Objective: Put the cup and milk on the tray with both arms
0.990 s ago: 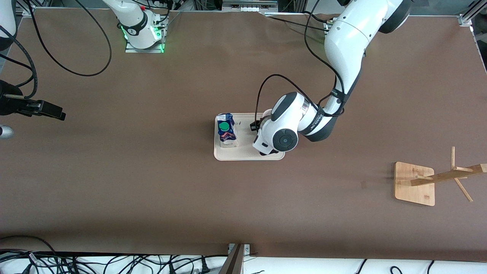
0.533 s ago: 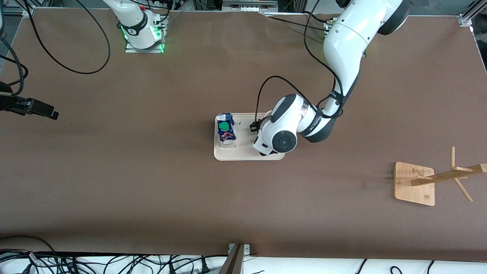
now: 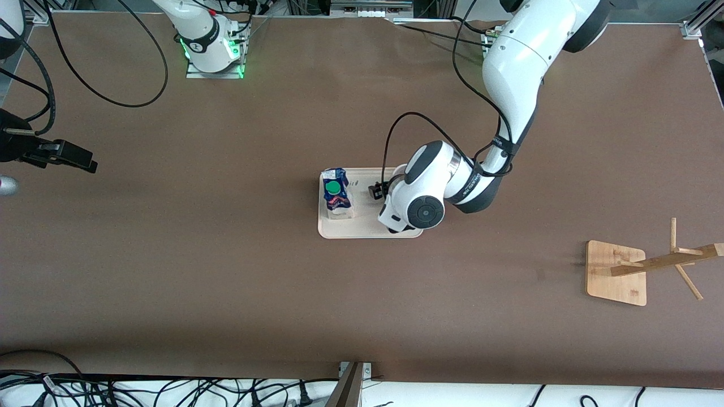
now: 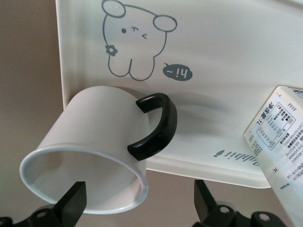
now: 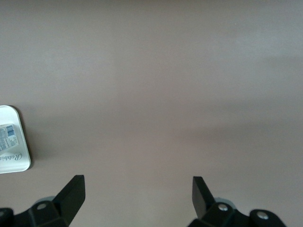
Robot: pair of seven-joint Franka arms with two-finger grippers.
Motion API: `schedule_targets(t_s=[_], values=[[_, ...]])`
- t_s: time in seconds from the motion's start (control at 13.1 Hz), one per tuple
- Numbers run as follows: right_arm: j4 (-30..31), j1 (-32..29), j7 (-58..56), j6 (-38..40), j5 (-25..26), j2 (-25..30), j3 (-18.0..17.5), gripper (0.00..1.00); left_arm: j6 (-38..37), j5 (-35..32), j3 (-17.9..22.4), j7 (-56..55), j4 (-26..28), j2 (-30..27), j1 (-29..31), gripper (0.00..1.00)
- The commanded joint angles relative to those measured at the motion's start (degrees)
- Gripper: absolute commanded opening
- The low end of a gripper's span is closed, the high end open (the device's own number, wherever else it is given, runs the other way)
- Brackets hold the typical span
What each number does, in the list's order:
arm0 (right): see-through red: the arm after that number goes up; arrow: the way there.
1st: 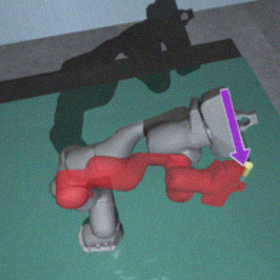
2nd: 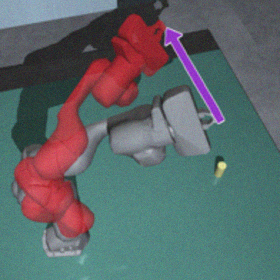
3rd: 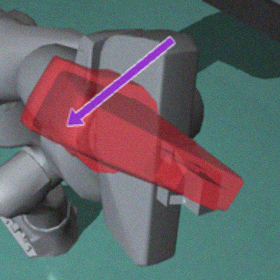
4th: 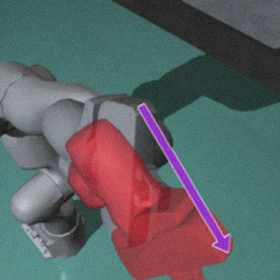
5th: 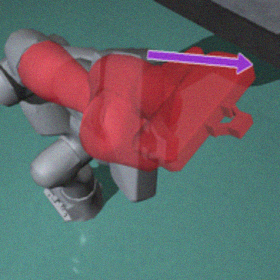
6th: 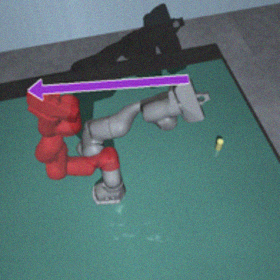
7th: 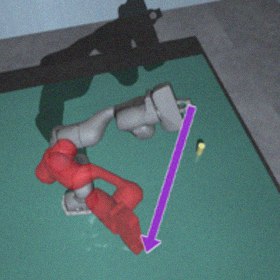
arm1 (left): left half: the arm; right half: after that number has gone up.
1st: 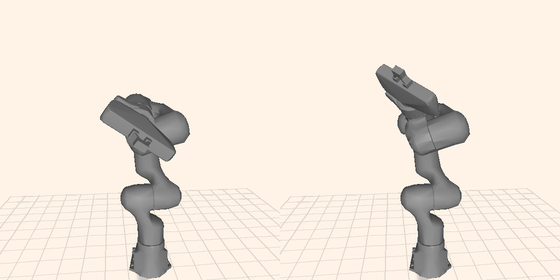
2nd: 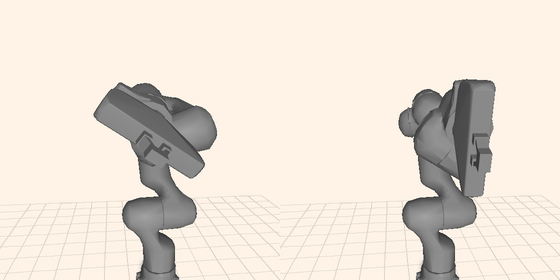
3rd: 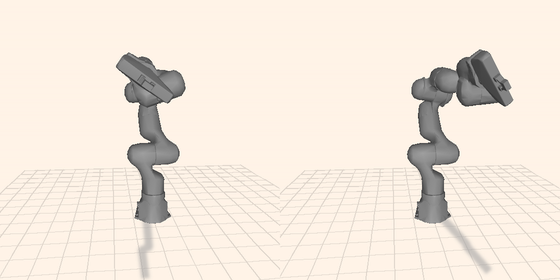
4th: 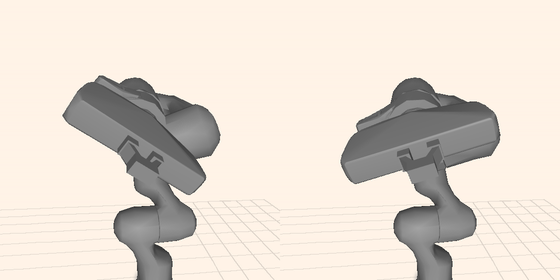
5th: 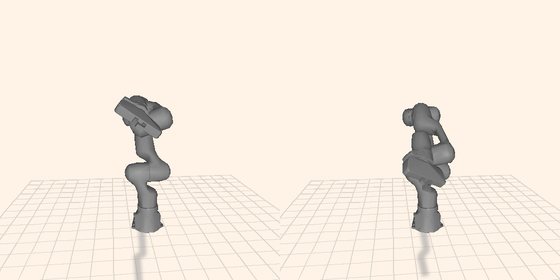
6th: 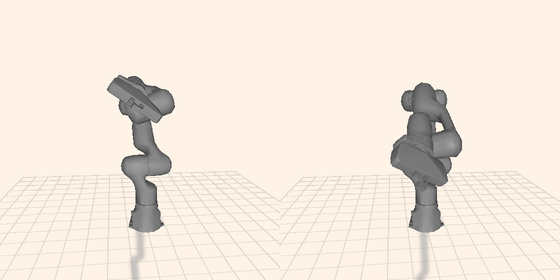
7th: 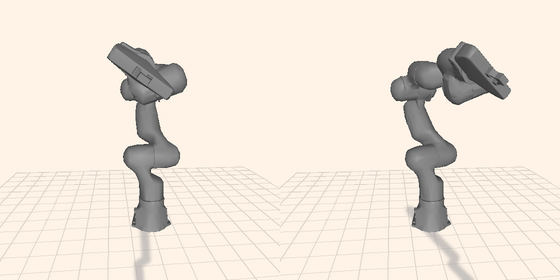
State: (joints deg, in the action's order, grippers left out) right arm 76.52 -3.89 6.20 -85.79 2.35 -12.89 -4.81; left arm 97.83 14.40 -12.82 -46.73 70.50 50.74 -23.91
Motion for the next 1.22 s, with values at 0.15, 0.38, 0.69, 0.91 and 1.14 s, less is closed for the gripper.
schedule_targets(t_s=[0.15, 0.38, 0.69, 0.91, 1.14], values=[[4.8, 4.9, 0.5, -2.2, 1.6, 3.7, 5.2, 1.00, -1.7, -1.4, 0.2, 0.5, -1.3, -1.0, 0.1, 1.00], [10.0, 4.5, -0.1, -8.0, 1.4, 5.8, 5.9, 1.00, -4.6, -4.1, 0.2, 0.8, -2.4, -4.0, 0.3, 1.00], [8.9, 4.5, -0.5, -7.5, 1.5, 5.1, 5.9, 1.00, -6.8, -4.6, 0.2, 15.2, -1.9, -12.3, 5.9, 1.00], [8.9, 4.5, -0.6, -7.2, 1.4, 5.2, 5.8, 1.00, -14.2, -4.6, 0.2, 23.6, -2.3, -16.5, 11.2, 1.00], [8.9, 4.5, -0.6, -7.2, 1.4, 5.2, 5.8, 1.00, -19.9, -10.8, 0.2, 32.2, -2.2, -20.8, 14.0, 1.00]])
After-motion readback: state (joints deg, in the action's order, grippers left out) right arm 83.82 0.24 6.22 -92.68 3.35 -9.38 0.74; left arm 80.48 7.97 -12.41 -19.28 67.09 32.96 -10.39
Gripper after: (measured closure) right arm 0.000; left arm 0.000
